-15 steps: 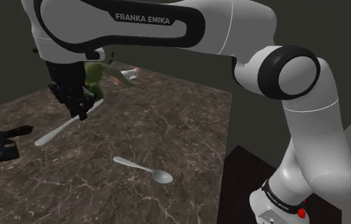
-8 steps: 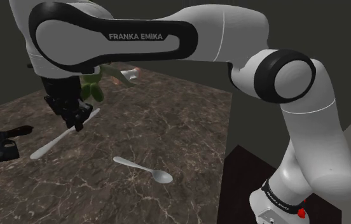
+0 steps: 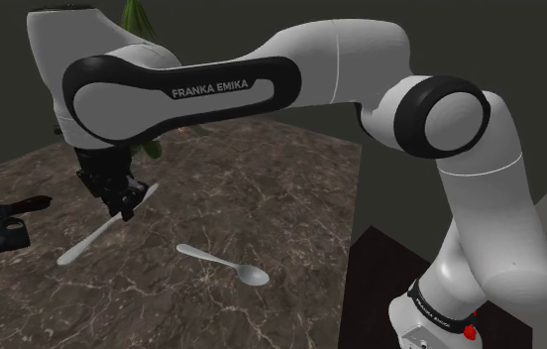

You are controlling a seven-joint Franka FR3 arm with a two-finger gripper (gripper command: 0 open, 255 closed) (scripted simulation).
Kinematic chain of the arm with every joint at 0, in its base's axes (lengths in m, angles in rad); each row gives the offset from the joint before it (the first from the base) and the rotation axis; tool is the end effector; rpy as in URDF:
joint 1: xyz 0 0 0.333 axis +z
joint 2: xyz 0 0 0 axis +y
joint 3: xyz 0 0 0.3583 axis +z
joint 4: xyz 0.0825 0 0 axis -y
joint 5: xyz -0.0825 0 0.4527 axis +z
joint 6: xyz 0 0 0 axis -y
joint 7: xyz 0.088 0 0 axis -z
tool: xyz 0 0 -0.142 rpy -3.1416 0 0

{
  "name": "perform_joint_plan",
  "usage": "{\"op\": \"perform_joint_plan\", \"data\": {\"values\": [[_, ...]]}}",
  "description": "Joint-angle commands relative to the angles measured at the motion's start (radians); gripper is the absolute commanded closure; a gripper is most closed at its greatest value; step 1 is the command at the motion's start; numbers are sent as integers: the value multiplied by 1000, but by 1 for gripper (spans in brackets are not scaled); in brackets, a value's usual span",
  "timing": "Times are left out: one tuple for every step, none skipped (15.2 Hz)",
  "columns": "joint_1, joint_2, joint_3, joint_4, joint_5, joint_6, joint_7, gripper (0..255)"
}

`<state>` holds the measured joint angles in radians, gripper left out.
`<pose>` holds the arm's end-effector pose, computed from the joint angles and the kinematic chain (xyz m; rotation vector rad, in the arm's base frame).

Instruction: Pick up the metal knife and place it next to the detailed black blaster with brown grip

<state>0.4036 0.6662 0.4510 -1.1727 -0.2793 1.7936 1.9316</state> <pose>0.6318 0.5317 0.4114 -2.6634 1.6415 -0.0044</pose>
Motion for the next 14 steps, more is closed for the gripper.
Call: {"op": "perform_joint_plan", "data": {"values": [[-4,0,-1,-27,-1,26,3,255],[-5,1,-1,-38,-2,39,5,255],[-7,3,-2,-49,-4,51,6,255],[-8,5,-3,-60,-5,63,7,255],[-9,7,-4,-70,-6,76,9,255],[-9,7,-4,-71,-6,76,9,255],[-9,7,-4,-70,-6,76,9,255],[-9,7,-4,-70,-6,76,9,255],[-9,7,-4,-70,-6,76,9,255],[-9,7,-4,-70,-6,76,9,255],[-9,7,-4,-70,-6,76,9,255],[-9,7,-4,-70,-6,76,9,255],[-9,7,-4,-70,-6,76,9,0],[-9,7,-4,-70,-6,76,9,0]]}}
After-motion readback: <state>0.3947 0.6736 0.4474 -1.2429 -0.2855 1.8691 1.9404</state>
